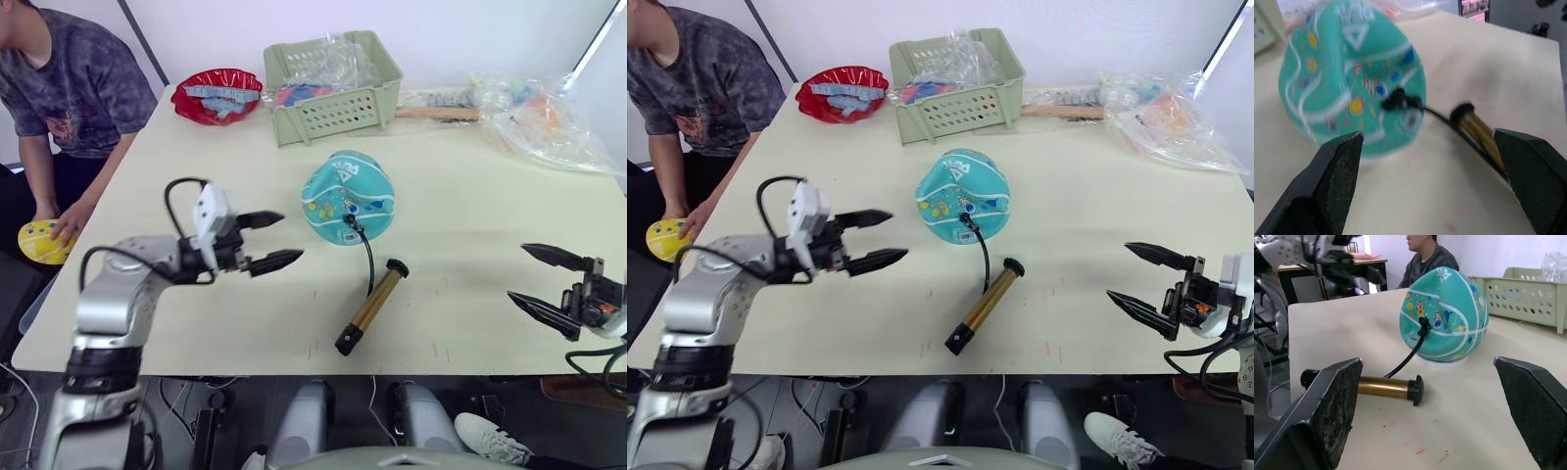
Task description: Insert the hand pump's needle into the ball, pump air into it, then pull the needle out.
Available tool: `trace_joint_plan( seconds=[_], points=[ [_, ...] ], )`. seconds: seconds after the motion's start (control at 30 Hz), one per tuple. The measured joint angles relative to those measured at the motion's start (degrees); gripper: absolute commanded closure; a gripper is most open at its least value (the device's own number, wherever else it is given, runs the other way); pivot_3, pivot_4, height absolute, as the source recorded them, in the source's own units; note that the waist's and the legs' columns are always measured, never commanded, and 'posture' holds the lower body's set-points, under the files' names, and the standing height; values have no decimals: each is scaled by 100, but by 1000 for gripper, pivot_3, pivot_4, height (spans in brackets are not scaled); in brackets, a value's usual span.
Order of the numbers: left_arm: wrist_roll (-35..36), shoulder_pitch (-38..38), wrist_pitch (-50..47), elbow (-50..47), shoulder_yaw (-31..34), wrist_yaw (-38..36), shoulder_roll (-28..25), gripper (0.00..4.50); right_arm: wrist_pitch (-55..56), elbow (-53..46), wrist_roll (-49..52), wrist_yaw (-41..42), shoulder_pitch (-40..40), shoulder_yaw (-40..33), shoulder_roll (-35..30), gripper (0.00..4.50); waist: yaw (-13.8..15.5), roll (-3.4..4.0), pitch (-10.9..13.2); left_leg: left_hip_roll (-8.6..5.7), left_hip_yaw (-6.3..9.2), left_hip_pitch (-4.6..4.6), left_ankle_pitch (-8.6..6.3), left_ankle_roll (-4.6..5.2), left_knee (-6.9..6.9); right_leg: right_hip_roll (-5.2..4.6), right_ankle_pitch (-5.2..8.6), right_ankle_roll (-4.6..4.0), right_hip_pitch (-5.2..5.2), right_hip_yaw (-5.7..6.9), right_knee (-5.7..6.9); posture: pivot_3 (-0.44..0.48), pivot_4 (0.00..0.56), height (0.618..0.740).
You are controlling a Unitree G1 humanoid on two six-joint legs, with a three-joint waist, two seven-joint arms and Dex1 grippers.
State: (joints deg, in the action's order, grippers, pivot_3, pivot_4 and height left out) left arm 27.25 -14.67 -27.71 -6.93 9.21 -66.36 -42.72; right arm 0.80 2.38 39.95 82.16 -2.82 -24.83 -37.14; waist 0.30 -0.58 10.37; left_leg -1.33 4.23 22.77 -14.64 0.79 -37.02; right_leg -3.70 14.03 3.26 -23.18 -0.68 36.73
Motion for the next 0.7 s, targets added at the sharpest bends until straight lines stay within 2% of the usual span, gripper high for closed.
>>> trace_joint_plan(
  seconds=[0.23,0.33,0.5,0.63,0.7],
  points=[
    [-6,848,614,458,360,-824,-697,28,240,166,-25,256,-332,-118,-32,0,36,4,1,5,-1,-1,-3,5,-11,0,-1,-3,0,-2,6,0,150,740],
    [-10,1053,723,525,402,-953,-855,28,403,298,-41,278,-360,-221,-39,0,43,9,2,5,-6,-1,-3,6,-16,-10,-3,-4,1,-4,8,0,150,740],
    [106,1256,291,-224,173,-733,-834,28,472,280,63,492,-440,-319,-121,0,50,9,2,7,-2,-1,-3,7,-21,-31,-4,-5,3,-8,9,0,150,740],
    [21,1139,-235,-1019,-430,-102,-648,28,325,166,258,753,-538,-320,-242,0,41,9,1,7,-5,-2,-3,7,-22,-24,-5,-4,3,-10,13,0,150,740],
    [-17,982,-600,-1292,-718,390,-340,28,285,87,309,891,-595,-309,-379,0,42,15,-2,4,-12,-4,-3,8,-30,-7,-6,-3,4,-7,21,0,150,740]
  ],
)
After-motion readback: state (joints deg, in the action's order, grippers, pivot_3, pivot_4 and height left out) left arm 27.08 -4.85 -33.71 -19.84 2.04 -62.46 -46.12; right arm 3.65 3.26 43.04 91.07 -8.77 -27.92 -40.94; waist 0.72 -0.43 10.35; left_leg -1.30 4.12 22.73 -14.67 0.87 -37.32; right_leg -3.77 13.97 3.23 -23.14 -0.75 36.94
